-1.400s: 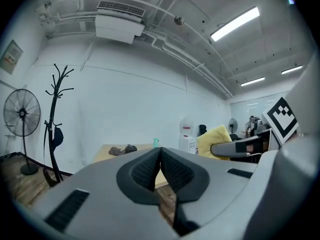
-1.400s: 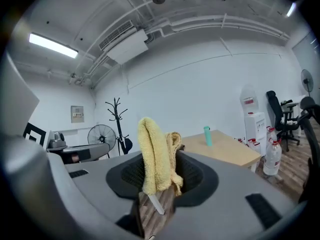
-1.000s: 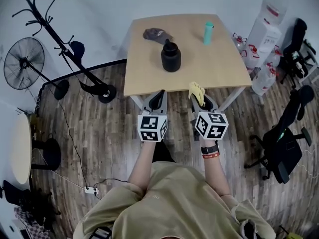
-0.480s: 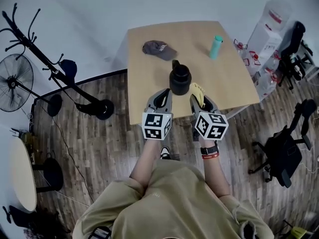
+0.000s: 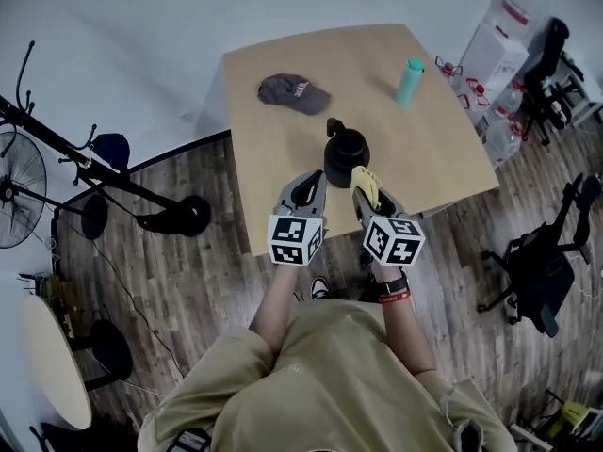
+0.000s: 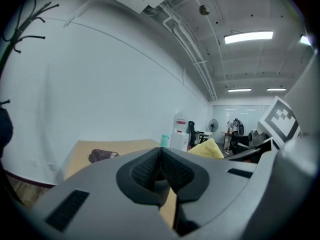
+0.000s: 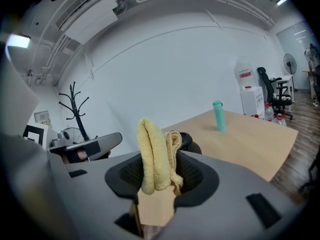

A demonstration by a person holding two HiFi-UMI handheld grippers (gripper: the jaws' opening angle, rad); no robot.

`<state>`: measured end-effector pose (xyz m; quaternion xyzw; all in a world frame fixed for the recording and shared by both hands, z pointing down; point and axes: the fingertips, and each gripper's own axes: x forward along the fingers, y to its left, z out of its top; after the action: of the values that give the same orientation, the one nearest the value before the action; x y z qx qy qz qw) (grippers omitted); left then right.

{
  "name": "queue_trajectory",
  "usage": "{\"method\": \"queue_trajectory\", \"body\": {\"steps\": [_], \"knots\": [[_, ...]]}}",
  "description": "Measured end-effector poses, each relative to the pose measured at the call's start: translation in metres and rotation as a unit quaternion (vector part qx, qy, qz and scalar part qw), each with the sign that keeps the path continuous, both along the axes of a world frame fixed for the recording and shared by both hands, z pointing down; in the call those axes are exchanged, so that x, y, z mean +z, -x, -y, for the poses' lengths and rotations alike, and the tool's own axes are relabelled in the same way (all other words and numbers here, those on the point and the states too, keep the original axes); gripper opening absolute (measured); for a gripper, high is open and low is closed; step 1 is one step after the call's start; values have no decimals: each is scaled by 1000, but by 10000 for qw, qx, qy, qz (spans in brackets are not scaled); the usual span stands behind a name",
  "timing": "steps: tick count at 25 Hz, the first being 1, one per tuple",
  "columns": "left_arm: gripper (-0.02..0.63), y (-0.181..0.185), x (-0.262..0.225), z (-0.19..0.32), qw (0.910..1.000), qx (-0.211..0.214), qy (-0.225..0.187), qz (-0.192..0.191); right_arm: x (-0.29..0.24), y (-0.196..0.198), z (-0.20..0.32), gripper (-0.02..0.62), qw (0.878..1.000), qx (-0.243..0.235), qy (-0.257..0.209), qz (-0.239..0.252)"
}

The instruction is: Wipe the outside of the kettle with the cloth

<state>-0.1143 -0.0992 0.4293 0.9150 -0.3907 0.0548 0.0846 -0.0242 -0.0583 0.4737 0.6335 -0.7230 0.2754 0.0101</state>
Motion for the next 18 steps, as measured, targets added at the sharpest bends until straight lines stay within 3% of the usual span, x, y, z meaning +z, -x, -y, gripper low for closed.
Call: {"method": "queue_trajectory", "body": {"steps": [12, 18], "knots": [[25, 29, 34, 51, 9984, -412, 331, 198, 54, 37, 82, 164, 9969, -519, 589, -45], [25, 52, 43, 62, 9963, -696, 438, 248, 74, 54, 115, 164, 9958, -466, 787, 18]]}}
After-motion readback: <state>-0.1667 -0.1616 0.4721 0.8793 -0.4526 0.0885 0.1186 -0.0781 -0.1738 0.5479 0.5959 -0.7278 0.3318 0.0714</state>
